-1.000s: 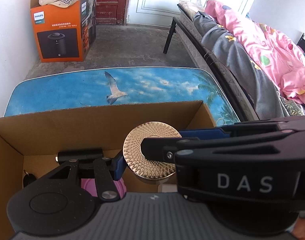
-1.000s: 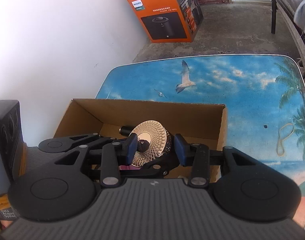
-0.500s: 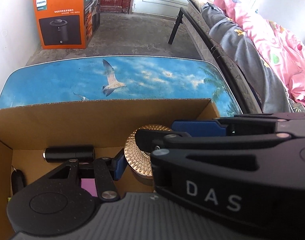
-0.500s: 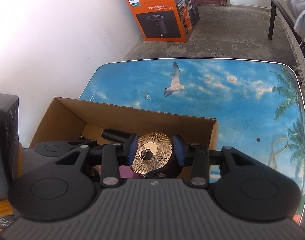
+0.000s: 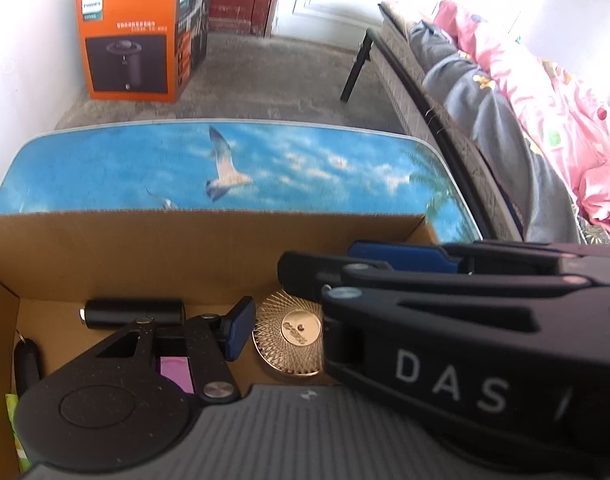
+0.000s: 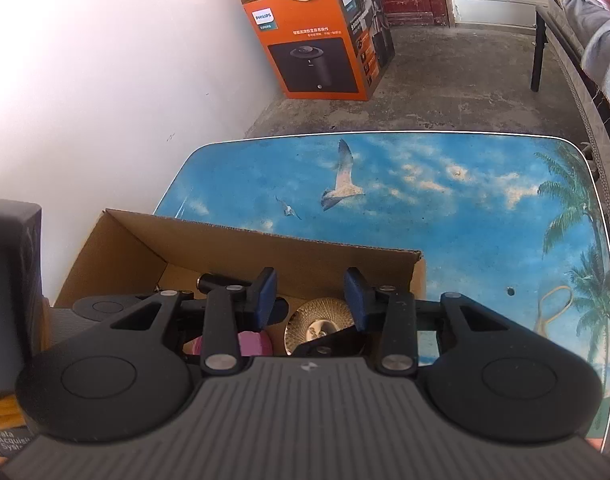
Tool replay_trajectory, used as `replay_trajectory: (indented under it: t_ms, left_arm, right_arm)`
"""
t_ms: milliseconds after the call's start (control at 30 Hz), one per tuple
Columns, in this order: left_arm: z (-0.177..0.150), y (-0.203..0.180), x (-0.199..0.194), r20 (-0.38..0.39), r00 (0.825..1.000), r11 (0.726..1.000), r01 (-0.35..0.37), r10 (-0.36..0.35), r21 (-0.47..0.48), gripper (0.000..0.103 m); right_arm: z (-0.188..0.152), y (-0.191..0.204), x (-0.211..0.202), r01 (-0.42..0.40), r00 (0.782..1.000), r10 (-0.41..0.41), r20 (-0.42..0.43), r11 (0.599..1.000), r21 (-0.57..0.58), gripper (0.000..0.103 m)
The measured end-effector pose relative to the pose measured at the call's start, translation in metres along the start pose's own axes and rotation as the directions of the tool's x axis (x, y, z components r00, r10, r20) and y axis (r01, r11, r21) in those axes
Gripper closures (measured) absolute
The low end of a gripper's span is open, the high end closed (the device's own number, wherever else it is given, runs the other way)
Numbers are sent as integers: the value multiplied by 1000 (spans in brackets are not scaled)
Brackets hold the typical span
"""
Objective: Organize rigid objects
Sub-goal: 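Carry the gold-lidded jar into the box and open the right gripper, then move the open right gripper to the white pill bottle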
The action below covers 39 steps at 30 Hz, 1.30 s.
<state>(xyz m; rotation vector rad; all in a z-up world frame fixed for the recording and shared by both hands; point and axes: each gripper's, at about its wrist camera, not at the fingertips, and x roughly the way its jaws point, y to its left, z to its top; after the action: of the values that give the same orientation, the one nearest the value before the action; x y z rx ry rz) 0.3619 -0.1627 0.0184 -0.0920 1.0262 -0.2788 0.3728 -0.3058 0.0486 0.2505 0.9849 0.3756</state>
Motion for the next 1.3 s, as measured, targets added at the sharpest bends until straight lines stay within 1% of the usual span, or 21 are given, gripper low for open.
replay_trajectory:
  t_ms: [67, 167, 233, 300, 333, 400, 433, 533, 567, 600, 667, 733, 800, 867, 933, 967, 1000, 1133, 1200, 1300]
  left_arm:
    - [0, -3, -9, 17, 1000, 1000, 0, 0, 6, 43]
    - [-3, -7, -29, 54, 998, 999, 24, -26, 27, 37]
    - [-10, -10, -49, 79, 996, 998, 29, -33, 50, 34]
    - [-23, -10, -75, 112, 992, 995, 56, -65, 78, 27]
    - [-31, -9, -89, 129, 989, 994, 64, -75, 90, 24]
    - [-51, -4, -117, 176, 980, 990, 74, -95, 121, 18]
    - [-63, -1, -130, 199, 976, 988, 65, -92, 138, 17]
    - [-105, 11, -170, 264, 961, 986, 42, -85, 164, 17]
    - [-118, 16, -181, 280, 956, 985, 45, -91, 167, 15]
    - [-133, 22, -194, 299, 948, 983, 56, -108, 175, 11]
    - [-162, 33, -212, 333, 936, 983, 61, -116, 172, 9]
    - [-186, 43, -222, 347, 933, 986, 45, -99, 160, 9]
    - [-206, 57, -230, 363, 929, 990, 17, -68, 140, 9]
    - [-224, 69, -235, 384, 922, 993, 2, -49, 122, 9]
    - [-235, 78, -237, 384, 923, 995, -42, 4, 92, 9]
    - [-241, 84, -238, 388, 921, 995, -64, 30, 76, 9]
    - [-244, 91, -237, 392, 919, 995, -73, 41, 66, 9]
    - [-247, 110, -227, 381, 922, 995, -96, 75, 35, 9]
    - [-245, 117, -218, 370, 923, 992, -124, 106, 24, 9]
    - [-244, 122, -204, 369, 918, 985, -168, 146, 29, 10]
  right_arm:
    - [-2, -1, -6, -13, 1000, 12, 18, 1000, 13, 67]
    - [-4, 3, -22, -23, 998, 21, 56, 999, 23, 66]
    - [-8, 9, -41, -45, 995, 42, 94, 999, 24, 66]
    - [-16, 17, -68, -73, 987, 69, 147, 997, 23, 66]
    - [-20, 22, -81, -89, 981, 85, 172, 996, 20, 66]
    - [-33, 33, -114, -125, 964, 120, 235, 992, 5, 66]
    - [-40, 38, -128, -137, 956, 133, 262, 991, -6, 66]
    - [-73, 58, -178, -171, 917, 175, 357, 984, -44, 65]
    - [-86, 65, -191, -185, 906, 191, 377, 981, -53, 64]
    - [-100, 72, -202, -201, 896, 211, 391, 977, -67, 63]
    - [-126, 86, -216, -223, 882, 241, 406, 970, -92, 60]
    - [-150, 101, -220, -246, 879, 268, 395, 963, -106, 57]
    - [-167, 113, -213, -285, 882, 303, 361, 953, -102, 57]
    - [-179, 127, -201, -318, 890, 329, 317, 944, -86, 56]
    - [-186, 142, -186, -335, 897, 344, 276, 939, -81, 56]
    - [-187, 149, -177, -339, 903, 347, 255, 938, -76, 56]
    - [-189, 157, -167, -344, 908, 349, 230, 937, -65, 56]
    - [-190, 182, -128, -362, 921, 361, 145, 932, -25, 56]
    - [-186, 195, -104, -346, 932, 346, 109, 938, -15, 56]
    - [-184, 204, -81, -324, 943, 323, 76, 946, -1, 56]
